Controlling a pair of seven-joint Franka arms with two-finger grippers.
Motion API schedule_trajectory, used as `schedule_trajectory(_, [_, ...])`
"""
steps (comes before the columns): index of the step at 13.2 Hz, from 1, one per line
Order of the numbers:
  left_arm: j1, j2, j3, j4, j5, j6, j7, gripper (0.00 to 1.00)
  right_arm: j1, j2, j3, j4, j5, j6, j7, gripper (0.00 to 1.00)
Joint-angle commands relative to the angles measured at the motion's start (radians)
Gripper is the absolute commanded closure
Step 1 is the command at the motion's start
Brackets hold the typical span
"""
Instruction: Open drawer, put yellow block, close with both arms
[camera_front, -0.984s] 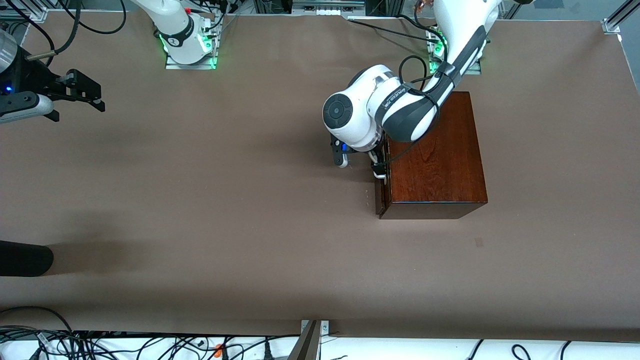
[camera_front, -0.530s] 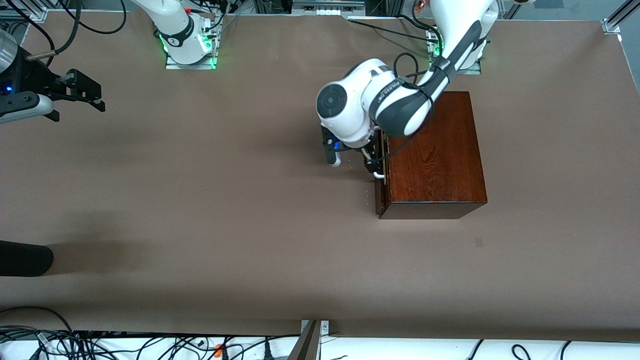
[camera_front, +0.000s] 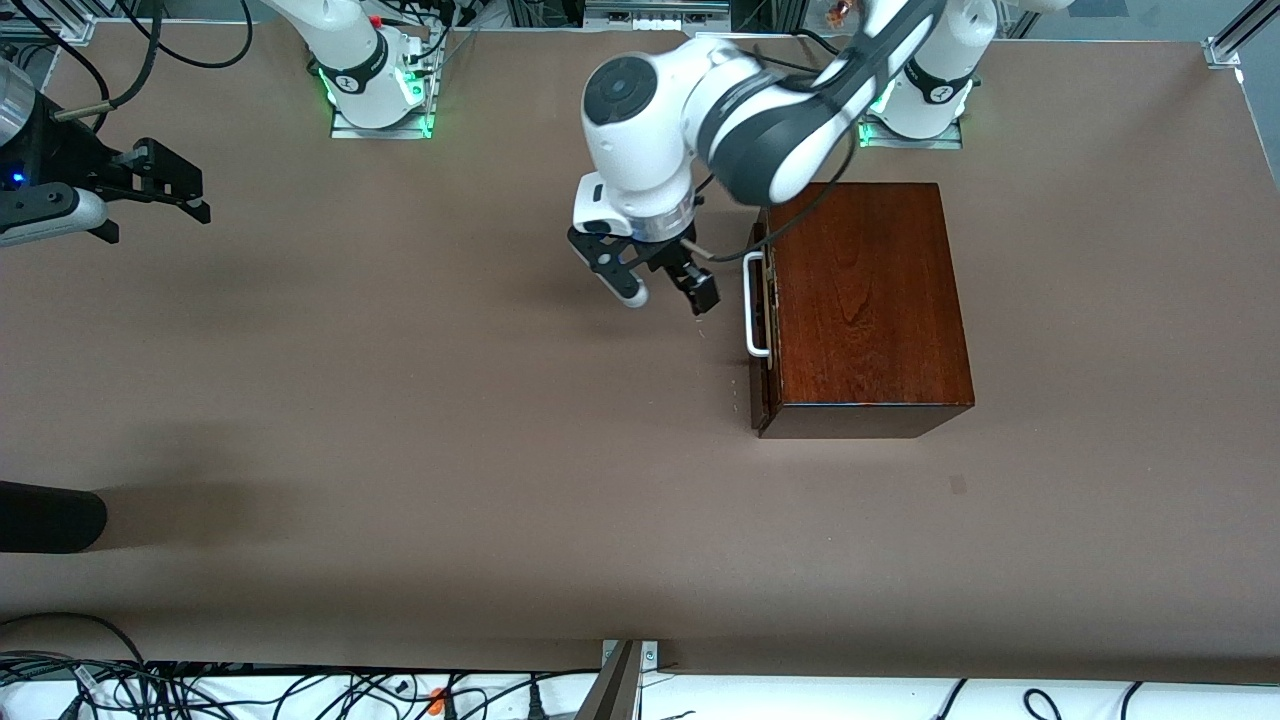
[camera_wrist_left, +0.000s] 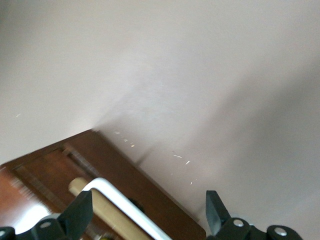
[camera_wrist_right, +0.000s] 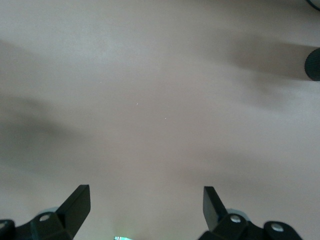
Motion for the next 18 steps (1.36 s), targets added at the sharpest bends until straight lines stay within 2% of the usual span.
schedule_trajectory(1, [0.098, -0.108, 0.006, 0.008, -0.1, -0.071, -0.106, 0.0, 0.003, -0.003, -0.003, 0.007, 0.007, -0.011, -0.011, 0.0])
schedule_trajectory(4, [0.233, -0.195, 0.004, 0.008, -0.205, -0.149, -0.203, 0.0, 0.003, -0.003, -0.003, 0.007, 0.007, -0.011, -0.011, 0.0])
schedule_trajectory(7, [0.365, -0.249, 0.004, 0.005, -0.225, -0.187, -0.202, 0.0, 0.003, -0.003, -0.004, 0.007, 0.007, -0.013, -0.011, 0.0])
schedule_trajectory(9, [0.46, -0.272, 0.027, -0.006, -0.314, -0.213, -0.197, 0.0, 0.003, -0.003, -0.004, 0.007, 0.007, -0.011, -0.011, 0.0])
schedule_trajectory(10, [0.45, -0.296, 0.106, -0.008, -0.352, -0.244, -0.197, 0.0, 0.003, -0.003, -0.004, 0.007, 0.005, -0.011, -0.011, 0.0])
schedule_trajectory(12, [0.366, -0.327, 0.299, -0.017, -0.395, -0.302, -0.19, 0.0, 0.003, -0.003, -0.004, 0.007, 0.005, -0.013, -0.011, 0.0])
schedule_trajectory(13, [0.356, -0.338, 0.347, -0.031, -0.407, -0.318, -0.187, 0.0, 0.003, -0.003, -0.004, 0.007, 0.007, -0.013, -0.011, 0.0])
schedule_trajectory(15, [0.359, -0.41, 0.398, -0.127, -0.412, -0.298, -0.136, 0.0, 0.003, -0.003, -0.004, 0.007, 0.007, -0.013, -0.011, 0.0])
schedule_trajectory(17, [0.362, -0.49, 0.444, -0.236, -0.412, -0.212, 0.029, 0.0, 0.003, -0.003, -0.004, 0.007, 0.007, -0.013, -0.012, 0.0])
schedule_trajectory(18, [0.362, -0.502, 0.461, -0.251, -0.412, -0.195, 0.072, 0.0, 0.003, -0.003, -0.006, 0.007, 0.007, -0.013, -0.011, 0.0])
